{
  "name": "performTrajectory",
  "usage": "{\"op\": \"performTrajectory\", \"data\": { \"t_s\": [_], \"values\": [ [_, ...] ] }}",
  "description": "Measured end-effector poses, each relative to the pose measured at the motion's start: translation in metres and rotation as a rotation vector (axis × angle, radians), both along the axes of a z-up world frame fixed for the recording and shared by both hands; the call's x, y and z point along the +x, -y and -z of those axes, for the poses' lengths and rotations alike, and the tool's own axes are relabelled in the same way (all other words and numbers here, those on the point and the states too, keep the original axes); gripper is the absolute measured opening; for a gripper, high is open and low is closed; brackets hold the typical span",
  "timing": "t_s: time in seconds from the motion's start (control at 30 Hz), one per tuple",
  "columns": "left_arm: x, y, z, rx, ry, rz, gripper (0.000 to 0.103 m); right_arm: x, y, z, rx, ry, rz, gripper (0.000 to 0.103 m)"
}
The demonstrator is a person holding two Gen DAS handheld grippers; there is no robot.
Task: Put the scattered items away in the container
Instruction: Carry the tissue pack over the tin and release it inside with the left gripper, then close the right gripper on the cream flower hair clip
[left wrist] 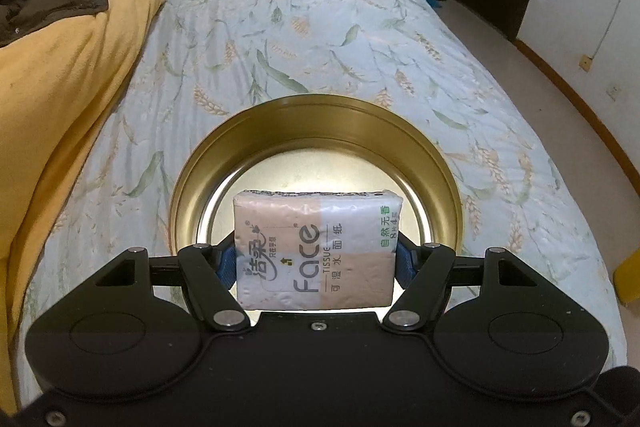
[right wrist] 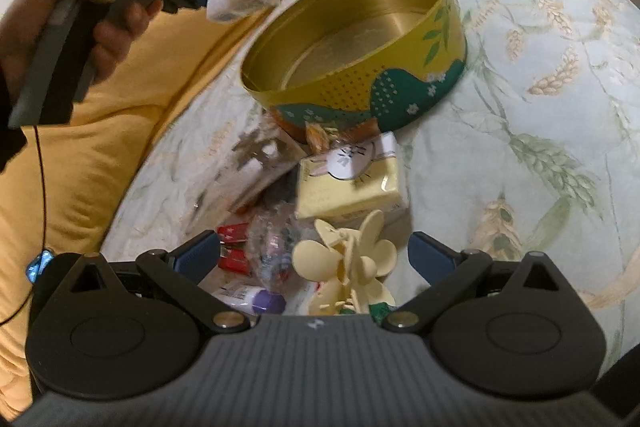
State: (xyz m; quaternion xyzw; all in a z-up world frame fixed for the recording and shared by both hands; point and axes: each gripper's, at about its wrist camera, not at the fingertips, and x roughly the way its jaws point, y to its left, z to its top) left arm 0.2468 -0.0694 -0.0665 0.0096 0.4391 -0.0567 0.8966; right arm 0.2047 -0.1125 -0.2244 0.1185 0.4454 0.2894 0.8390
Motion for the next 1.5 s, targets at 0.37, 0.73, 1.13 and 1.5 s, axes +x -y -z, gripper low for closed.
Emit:
{"op": "performTrajectory", "data": {
  "t_s": [0.37, 0.73, 1.13, 1.5],
  "values": [
    [-0.004, -0.019, 0.004, -0.006, 0.002, -0.026, 0.095, 0.002, -0.005, 0.008, -0.046, -0.026, -0.012, 0.095],
    [-0.065, -0.047, 0.025, -0.013, -0.040, 0.047, 0.095, 0.001, -0.009, 0.010, -0.069, -0.031, -0.027, 0.091],
    [-0.127, -0.060, 0.067, -0.028, -0.101, 0.066, 0.095, -0.001, -0.015, 0.012, -0.117, -0.025, -0.035, 0.085],
    [-0.161, -0.050, 0.088, -0.008, -0.121, 0.066, 0.095, -0.002, -0.018, 0.015, -0.152, -0.021, -0.024, 0.073]
  ]
}}
